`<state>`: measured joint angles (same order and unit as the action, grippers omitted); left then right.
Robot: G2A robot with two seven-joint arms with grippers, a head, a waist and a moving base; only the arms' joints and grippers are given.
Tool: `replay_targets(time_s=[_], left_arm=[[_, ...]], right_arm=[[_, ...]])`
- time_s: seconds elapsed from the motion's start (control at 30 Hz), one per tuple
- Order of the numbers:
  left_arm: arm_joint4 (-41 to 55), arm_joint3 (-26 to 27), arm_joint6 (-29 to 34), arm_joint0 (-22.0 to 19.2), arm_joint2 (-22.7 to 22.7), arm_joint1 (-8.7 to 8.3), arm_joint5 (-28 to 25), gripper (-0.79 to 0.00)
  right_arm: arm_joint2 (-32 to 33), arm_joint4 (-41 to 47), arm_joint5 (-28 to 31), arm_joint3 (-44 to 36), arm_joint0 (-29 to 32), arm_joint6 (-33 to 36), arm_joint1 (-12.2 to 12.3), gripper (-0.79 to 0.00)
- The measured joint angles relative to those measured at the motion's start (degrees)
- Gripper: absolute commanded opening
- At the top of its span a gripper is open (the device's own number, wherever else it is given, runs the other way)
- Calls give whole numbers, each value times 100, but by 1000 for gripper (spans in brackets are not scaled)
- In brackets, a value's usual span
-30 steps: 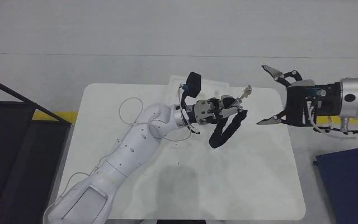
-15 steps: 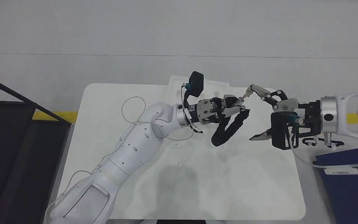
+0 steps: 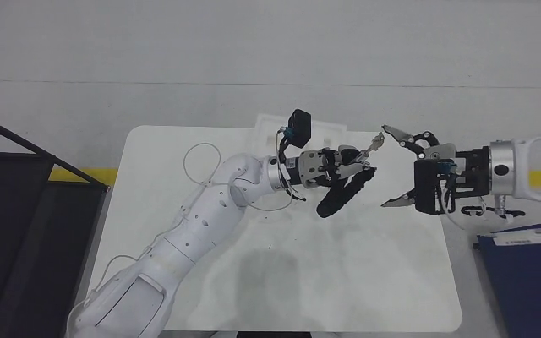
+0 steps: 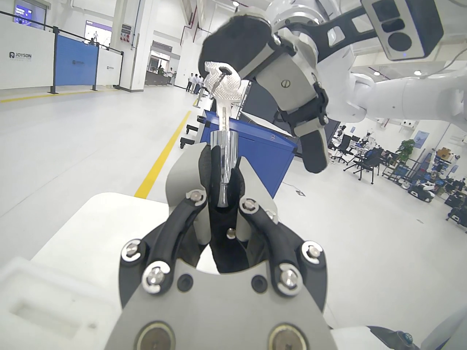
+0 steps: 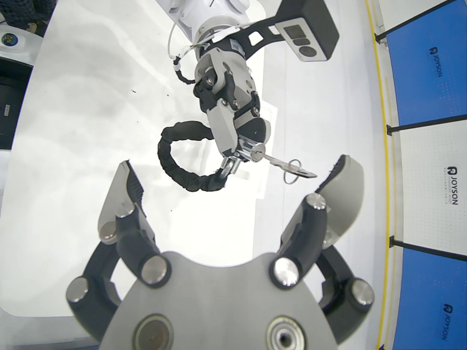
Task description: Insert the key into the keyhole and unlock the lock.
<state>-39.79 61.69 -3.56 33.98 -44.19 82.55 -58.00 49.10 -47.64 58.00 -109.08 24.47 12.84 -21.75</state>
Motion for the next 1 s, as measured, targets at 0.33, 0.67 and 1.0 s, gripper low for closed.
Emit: replay_targets(time_s=[0.33,0.67,1.0], left_arm=[[193,260,548,-196,223,-230,0,-785],[429,401,937,-365,498,-441,0,-785],[849,460,1147,-543,834,-617,0,-785]], right_arm=[[-325,80,0,103,-405,114,-82,0],[-815,-410,0,201,-955,-268,-113,0],[-1605,-1024,0,184,-1429,-775,-6,-332]])
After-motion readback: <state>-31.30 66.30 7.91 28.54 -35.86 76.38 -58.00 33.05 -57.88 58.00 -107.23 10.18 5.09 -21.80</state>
